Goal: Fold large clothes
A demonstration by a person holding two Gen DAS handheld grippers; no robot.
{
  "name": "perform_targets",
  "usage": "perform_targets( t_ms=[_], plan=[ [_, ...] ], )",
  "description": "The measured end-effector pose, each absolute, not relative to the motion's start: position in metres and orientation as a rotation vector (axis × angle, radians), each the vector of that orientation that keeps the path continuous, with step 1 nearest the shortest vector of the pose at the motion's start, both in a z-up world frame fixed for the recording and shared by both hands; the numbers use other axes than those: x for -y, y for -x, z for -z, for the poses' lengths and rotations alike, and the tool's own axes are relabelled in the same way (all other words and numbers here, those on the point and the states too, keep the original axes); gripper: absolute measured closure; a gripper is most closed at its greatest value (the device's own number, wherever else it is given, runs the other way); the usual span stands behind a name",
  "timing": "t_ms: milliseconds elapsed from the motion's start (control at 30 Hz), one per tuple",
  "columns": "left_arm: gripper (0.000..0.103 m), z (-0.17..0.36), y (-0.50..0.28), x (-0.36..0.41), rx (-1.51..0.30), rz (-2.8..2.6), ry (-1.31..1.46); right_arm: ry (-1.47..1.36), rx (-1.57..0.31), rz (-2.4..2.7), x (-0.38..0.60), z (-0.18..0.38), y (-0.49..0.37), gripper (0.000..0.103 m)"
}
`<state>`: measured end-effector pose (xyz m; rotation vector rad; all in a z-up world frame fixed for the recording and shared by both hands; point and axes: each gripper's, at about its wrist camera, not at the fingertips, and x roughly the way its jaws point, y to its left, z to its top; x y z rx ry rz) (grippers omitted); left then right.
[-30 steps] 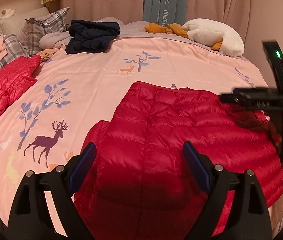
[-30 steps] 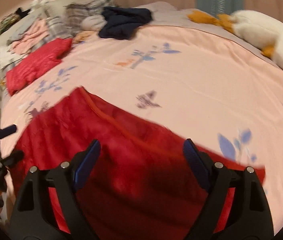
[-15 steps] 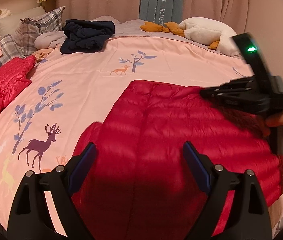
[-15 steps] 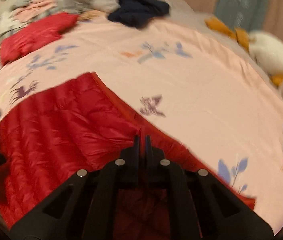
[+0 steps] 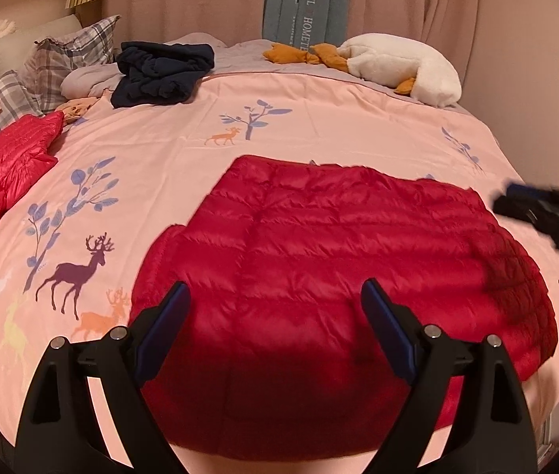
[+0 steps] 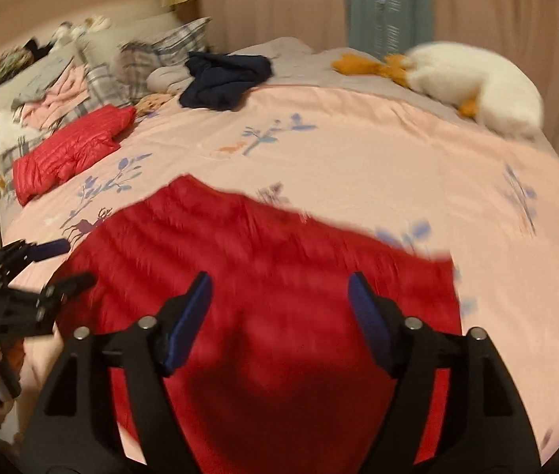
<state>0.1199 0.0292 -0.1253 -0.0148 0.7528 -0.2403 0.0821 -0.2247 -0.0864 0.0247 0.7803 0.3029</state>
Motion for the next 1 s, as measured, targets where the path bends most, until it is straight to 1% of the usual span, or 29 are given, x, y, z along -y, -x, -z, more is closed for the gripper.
perform_targets(
  t_ms=[67,133,167,233,300,333,367,433,733,867,1000],
  plan=[
    [0.014,0.126,-0.114,-0.024,-0.750,0.250,0.003,-0.038,-0.815,-0.261,0.230,0.102,-0.065,0.028],
    [0.014,0.125,-0.108,-0.019,-0.744,0.257,-0.006,0.004,-0.815,-0.194,0.226,0.117,-0.050,0.025],
    [0.014,0.126,-0.106,-0.017,-0.740,0.256,-0.012,0.027,-0.827,-0.170,0.223,0.125,-0.046,0.023],
    [0.014,0.129,-0.106,-0.010,-0.735,0.249,-0.040,0.013,-0.851,-0.161,0.221,0.139,-0.047,0.022],
    [0.014,0.141,-0.112,0.000,-0.771,0.244,-0.080,-0.003,-0.871,-0.155,0.221,0.146,-0.053,0.022],
    [0.014,0.148,-0.116,0.004,-0.797,0.246,-0.092,-0.005,-0.881,-0.155,0.220,0.148,-0.054,0.022],
    [0.011,0.154,-0.119,0.006,-0.810,0.244,-0.110,-0.007,-0.894,-0.155,0.221,0.148,-0.056,0.021],
    [0.008,0.158,-0.121,0.010,-0.813,0.234,-0.151,-0.021,-0.905,-0.153,0.222,0.144,-0.054,0.022],
    [0.008,0.141,-0.097,-0.004,-0.778,0.221,-0.112,-0.092,-0.790,-0.119,0.237,0.113,-0.008,0.022],
    [0.008,0.141,-0.092,-0.016,-0.764,0.197,-0.102,-0.111,-0.792,-0.092,0.243,0.121,0.006,0.022],
    [0.008,0.155,-0.098,-0.021,-0.812,0.205,-0.093,-0.133,-0.872,-0.087,0.247,0.150,0.000,0.022]
  ],
)
